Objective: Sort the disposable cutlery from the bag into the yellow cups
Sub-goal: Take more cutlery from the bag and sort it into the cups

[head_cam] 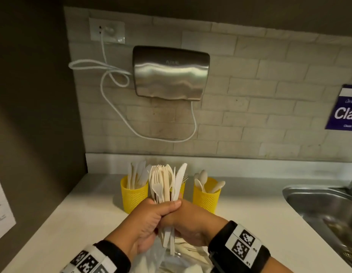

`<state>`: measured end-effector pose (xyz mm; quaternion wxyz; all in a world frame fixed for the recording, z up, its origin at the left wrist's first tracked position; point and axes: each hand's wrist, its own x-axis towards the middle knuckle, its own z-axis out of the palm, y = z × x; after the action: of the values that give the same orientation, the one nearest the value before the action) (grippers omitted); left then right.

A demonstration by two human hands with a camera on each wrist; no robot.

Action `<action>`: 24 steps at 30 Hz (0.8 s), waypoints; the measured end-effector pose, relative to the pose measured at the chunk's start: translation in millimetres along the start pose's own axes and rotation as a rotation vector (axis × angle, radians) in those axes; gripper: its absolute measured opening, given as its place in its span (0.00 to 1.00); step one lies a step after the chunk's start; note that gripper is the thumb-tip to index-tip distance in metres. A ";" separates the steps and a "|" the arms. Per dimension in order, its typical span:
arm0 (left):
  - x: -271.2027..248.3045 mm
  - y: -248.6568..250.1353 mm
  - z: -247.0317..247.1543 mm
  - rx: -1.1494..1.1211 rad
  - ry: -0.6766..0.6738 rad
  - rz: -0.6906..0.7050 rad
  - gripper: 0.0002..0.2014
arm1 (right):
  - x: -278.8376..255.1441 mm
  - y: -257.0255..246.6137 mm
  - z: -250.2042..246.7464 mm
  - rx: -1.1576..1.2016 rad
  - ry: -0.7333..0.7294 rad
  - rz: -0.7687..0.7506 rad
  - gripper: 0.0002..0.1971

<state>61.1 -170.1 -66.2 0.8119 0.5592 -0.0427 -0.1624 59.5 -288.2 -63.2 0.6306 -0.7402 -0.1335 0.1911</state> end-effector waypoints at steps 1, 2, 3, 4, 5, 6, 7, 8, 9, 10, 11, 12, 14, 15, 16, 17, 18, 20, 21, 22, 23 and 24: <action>-0.1 -3.0 1.3 -0.012 0.018 0.015 0.15 | 1.7 3.3 1.3 -0.023 0.025 0.018 0.24; 0.9 -6.1 2.1 -0.007 0.058 0.034 0.12 | 5.0 9.3 2.6 -0.053 0.042 0.040 0.24; 2.8 -8.9 2.8 0.004 0.108 0.056 0.10 | 5.1 12.0 4.6 -0.085 0.044 0.059 0.26; 5.4 -10.9 3.0 0.013 0.157 0.073 0.08 | 5.3 14.4 4.3 -0.115 0.050 0.081 0.28; 8.1 -11.9 2.1 0.007 0.192 0.082 0.06 | 4.6 14.1 2.1 -0.154 0.058 0.081 0.27; 9.6 -10.7 1.0 -0.007 0.216 0.081 0.04 | 4.6 13.3 -3.1 -0.192 0.072 0.066 0.25; 11.0 -9.4 -1.6 -0.026 0.223 0.076 0.05 | 3.6 11.9 -10.2 -0.219 0.090 0.048 0.23; 11.8 -7.8 -5.7 -0.046 0.208 0.071 0.06 | 3.0 9.0 -17.0 -0.211 0.132 0.033 0.23; 12.0 -6.3 -9.1 -0.055 0.168 0.071 0.05 | 2.0 5.7 -25.7 -0.184 0.203 0.013 0.24; 10.8 -5.0 -11.6 -0.046 0.133 0.068 0.06 | 1.1 0.9 -32.2 -0.134 0.273 -0.017 0.23; 9.4 -4.8 -13.6 -0.024 0.100 0.068 0.09 | 1.3 -3.7 -36.3 -0.087 0.324 -0.043 0.20; 8.6 -6.2 -15.1 0.004 0.068 0.075 0.12 | 1.9 -6.8 -37.6 -0.041 0.343 -0.051 0.17; 6.3 -8.6 -13.7 0.076 0.021 0.110 0.16 | 3.1 -8.9 -33.9 0.027 0.296 -0.055 0.13; 5.2 -9.7 -12.8 0.097 0.001 0.118 0.17 | 3.1 -9.4 -31.1 0.058 0.263 -0.054 0.12; 3.9 -9.9 -12.0 0.101 -0.014 0.116 0.18 | 4.4 -7.4 -29.6 0.084 0.245 -0.045 0.11; 3.3 -10.1 -11.9 0.091 -0.026 0.113 0.19 | 4.0 -7.1 -29.0 0.123 0.231 -0.028 0.11; 3.2 -10.3 -13.2 0.078 -0.034 0.104 0.20 | 3.7 -6.4 -30.0 0.169 0.228 -0.003 0.12; 4.0 -10.3 -16.2 0.053 -0.037 0.079 0.21 | 2.6 -5.2 -33.7 0.279 0.220 0.036 0.17; 4.3 -10.4 -17.2 0.038 -0.035 0.071 0.21 | 2.0 -4.7 -35.5 0.332 0.210 0.045 0.19; 4.4 -10.8 -17.6 0.023 -0.034 0.068 0.20 | 1.4 -4.3 -37.2 0.374 0.195 0.044 0.19; 4.3 -11.2 -17.7 0.011 -0.032 0.068 0.18 | 0.6 -5.2 -37.8 0.398 0.186 0.042 0.17; 4.1 -11.4 -17.8 0.006 -0.026 0.066 0.17 | 0.3 -6.1 -37.6 0.409 0.184 0.044 0.15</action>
<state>67.0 -159.1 -83.7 0.8146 0.5576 -0.0722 -0.1425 77.1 -320.2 -52.3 0.7729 -0.6140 -0.0177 0.1593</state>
